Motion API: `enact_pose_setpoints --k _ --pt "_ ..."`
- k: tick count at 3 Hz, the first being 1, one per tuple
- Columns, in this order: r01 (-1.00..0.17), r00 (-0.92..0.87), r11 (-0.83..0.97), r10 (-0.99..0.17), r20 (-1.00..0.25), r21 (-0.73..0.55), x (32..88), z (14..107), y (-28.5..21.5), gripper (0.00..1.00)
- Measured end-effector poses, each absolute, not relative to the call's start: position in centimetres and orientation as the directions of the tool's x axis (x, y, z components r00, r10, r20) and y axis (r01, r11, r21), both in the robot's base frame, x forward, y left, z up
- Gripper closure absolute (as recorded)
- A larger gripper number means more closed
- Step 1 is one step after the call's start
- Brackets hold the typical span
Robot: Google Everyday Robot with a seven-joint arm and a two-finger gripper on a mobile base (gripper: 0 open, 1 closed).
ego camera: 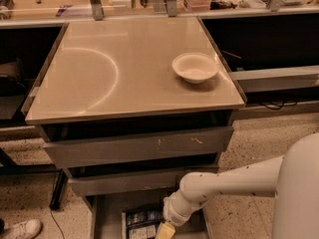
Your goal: Pick blue chip bag from bottom drawer and place on counter
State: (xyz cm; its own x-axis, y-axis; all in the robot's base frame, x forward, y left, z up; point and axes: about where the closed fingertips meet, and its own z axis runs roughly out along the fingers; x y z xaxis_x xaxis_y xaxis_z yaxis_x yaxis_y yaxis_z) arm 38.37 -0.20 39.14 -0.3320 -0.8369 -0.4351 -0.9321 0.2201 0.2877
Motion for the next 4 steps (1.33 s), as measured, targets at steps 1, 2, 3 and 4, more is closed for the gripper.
enact_pose_setpoints --k 1,2,3,4 --pt "-0.927 -0.339 0.202 -0.815 -0.471 0.317 38.2 36.9 2.0 0.0" --pt "-0.926 -0.35 0.2 -0.774 -0.527 0.321 39.2 33.3 4.4 0.0" --pt "-0.931 -0.347 0.202 -0.75 -0.563 0.306 40.6 30.5 5.7 0.0" --pt "-0.94 -0.327 0.183 -0.729 -0.601 0.289 42.5 28.6 7.4 0.0"
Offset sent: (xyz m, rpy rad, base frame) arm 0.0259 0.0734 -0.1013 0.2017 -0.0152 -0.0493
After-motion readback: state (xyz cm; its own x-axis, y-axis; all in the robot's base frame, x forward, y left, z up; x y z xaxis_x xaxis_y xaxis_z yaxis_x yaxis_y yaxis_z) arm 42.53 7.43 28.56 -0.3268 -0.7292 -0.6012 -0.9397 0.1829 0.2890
